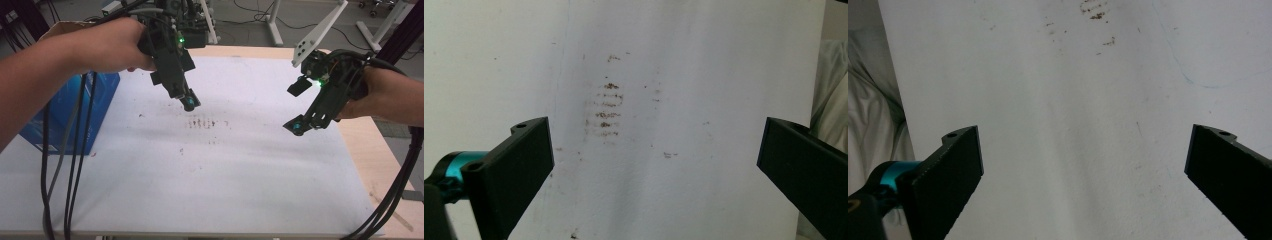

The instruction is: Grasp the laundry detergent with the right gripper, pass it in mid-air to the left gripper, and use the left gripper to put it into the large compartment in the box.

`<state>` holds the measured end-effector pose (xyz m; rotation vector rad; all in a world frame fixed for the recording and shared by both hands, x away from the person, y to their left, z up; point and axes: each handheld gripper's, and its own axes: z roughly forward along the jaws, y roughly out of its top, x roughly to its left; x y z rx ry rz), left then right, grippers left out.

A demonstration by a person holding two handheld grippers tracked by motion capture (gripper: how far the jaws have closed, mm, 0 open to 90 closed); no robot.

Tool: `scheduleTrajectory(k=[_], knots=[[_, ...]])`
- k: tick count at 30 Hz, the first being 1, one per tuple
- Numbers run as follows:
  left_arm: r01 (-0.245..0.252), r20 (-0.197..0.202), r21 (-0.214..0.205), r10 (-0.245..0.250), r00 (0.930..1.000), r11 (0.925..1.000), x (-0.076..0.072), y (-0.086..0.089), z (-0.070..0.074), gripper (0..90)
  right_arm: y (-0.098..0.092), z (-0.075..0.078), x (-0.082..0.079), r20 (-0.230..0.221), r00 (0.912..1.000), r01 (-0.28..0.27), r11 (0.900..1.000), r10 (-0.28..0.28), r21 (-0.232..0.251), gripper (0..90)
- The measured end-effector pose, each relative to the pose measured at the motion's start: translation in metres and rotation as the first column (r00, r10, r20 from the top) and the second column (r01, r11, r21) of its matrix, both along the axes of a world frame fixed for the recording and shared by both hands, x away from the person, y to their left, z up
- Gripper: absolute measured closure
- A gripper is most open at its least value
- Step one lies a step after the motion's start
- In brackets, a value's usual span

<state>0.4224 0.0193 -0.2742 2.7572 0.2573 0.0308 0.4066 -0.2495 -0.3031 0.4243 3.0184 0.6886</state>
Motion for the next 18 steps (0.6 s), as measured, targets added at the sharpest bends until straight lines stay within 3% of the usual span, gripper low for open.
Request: scheduleTrajectory(k=[8,18], knots=[[-0.005,-0.018,0.013,0.005,0.9998,0.9999,0.003,0.002,-0.012,1.6,0.004,-0.003,0.002,-0.007,0.9999,-0.009,0.9999,0.009,-0.012,1.4],[-0.007,-0.024,0.004,0.007,0.9997,1.0000,0.006,0.004,-0.015,1.6,0.006,-0.005,0.005,-0.008,0.9999,-0.009,0.9999,0.009,-0.008,1.4]])
